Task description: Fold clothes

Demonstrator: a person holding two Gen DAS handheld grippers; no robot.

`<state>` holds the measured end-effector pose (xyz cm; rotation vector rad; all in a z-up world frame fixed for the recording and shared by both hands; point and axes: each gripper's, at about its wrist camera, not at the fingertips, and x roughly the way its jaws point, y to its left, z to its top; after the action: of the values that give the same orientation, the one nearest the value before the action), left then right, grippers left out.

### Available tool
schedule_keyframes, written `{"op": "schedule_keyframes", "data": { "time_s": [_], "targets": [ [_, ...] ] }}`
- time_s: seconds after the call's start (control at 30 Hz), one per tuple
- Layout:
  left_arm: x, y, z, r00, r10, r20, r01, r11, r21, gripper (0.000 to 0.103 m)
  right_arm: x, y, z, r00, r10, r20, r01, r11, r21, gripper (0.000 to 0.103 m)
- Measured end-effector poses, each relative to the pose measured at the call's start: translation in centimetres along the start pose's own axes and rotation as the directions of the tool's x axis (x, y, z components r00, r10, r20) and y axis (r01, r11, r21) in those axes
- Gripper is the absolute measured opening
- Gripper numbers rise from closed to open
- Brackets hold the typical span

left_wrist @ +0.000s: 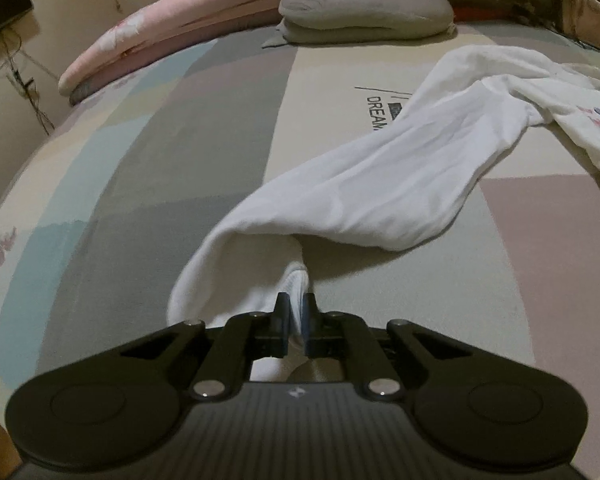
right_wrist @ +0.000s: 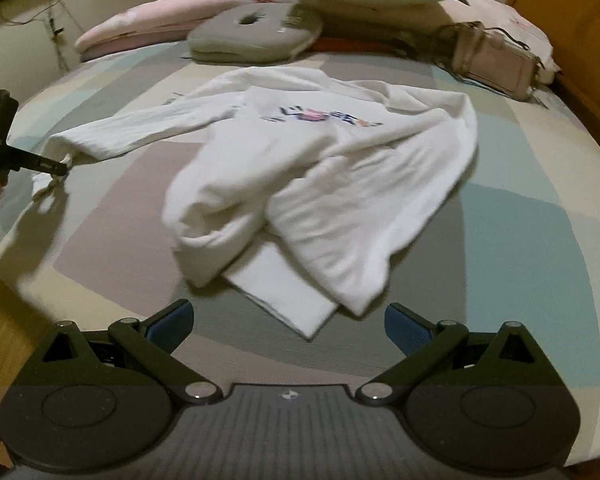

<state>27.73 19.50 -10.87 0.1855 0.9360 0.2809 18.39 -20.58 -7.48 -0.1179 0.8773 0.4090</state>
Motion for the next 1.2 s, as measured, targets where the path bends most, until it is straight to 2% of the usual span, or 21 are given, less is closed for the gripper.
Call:
{"op": "schedule_keyframes", "data": {
  "time_s": [0.13, 0.3, 0.4, 0.47, 0.53, 0.6, 0.63, 0.7, 0.77, 0.83, 0.9, 1.03, 1.1, 1.2],
  "targets": [
    [-2.1, 1.3, -0.7, 1.0, 0.017, 0.018, -0.018, 0.998, 0.054, 0.004, -0.2, 0.7, 0.2, 1.0, 0.011, 0.001, -0.011, 1.0, -0.018, 0.103],
    [-5.5, 3.3, -1.6, 0.999, 0.002, 0.042, -0.005, 0.998, 0.067, 0.004, 0.1, 1.3, 0.5, 1.0, 0.02, -0.004, -0.02, 1.0, -0.017, 0.103],
    [-7.8, 3.0, -2.2, 0.995, -0.08, 0.066, 0.073, 0.992, 0.102, 0.004, 0.3, 1.7, 0.5, 1.0, 0.027, -0.007, -0.027, 0.999, -0.027, 0.103],
    [-8.9, 1.5, -2.9, 0.986, -0.154, 0.061, 0.143, 0.977, 0.155, 0.004, 0.3, 2.0, 0.6, 1.0, 0.03, -0.008, -0.03, 0.999, -0.032, 0.103],
    [-9.6, -0.3, -3.9, 0.973, -0.229, 0.033, 0.216, 0.953, 0.214, 0.004, 0.3, 2.3, 0.6, 0.999, 0.034, -0.007, -0.035, 0.999, -0.036, 0.103],
    [-9.6, -2.0, -4.9, 0.951, -0.31, -0.02, 0.305, 0.92, 0.248, 0.007, 0.3, 2.5, 0.6, 0.999, 0.038, -0.008, -0.039, 0.999, -0.037, 0.103],
    [-9.6, -2.7, -5.4, 0.942, -0.335, -0.037, 0.333, 0.908, 0.255, 0.015, 0.3, 2.5, 0.6, 0.999, 0.04, -0.009, -0.04, 0.998, -0.039, 0.103],
    [-9.7, -3.5, -6.0, 0.931, -0.363, -0.049, 0.363, 0.896, 0.256, 0.015, 0.3, 2.6, 0.6, 0.999, 0.042, -0.01, -0.042, 0.998, -0.043, 0.103],
    [-10.0, -3.6, -6.4, 0.927, -0.373, -0.041, 0.371, 0.896, 0.244, 0.015, 0.2, 2.7, 0.5, 0.999, 0.042, -0.011, -0.043, 0.998, -0.046, 0.103],
    [-10.4, -2.9, -6.5, 0.93, -0.368, -0.008, 0.362, 0.909, 0.206, 0.015, 0.0, 2.7, 0.5, 0.999, 0.041, -0.01, -0.041, 0.998, -0.047, 0.103],
    [-10.4, -1.3, -6.3, 0.938, -0.344, 0.033, 0.336, 0.931, 0.142, 0.016, -0.1, 2.7, 0.5, 0.999, 0.039, -0.007, -0.04, 0.998, -0.047, 0.103],
    [-8.9, 1.9, -6.7, 0.962, -0.262, 0.069, 0.264, 0.964, -0.014, 0.026, -0.2, 2.8, 0.6, 0.999, 0.044, 0.0, -0.044, 0.998, -0.048, 0.103],
    [-7.3, 3.0, -7.2, 0.97, -0.238, 0.058, 0.243, 0.965, -0.101, 0.029, -0.2, 3.0, 0.6, 0.999, 0.046, 0.0, -0.046, 0.997, -0.055, 0.103],
    [-5.4, 3.6, -8.4, 0.964, -0.262, 0.039, 0.264, 0.944, -0.199, 0.033, -0.1, 3.2, 0.6, 0.999, 0.048, 0.0, -0.048, 0.997, -0.065, 0.103]
  ]
}}
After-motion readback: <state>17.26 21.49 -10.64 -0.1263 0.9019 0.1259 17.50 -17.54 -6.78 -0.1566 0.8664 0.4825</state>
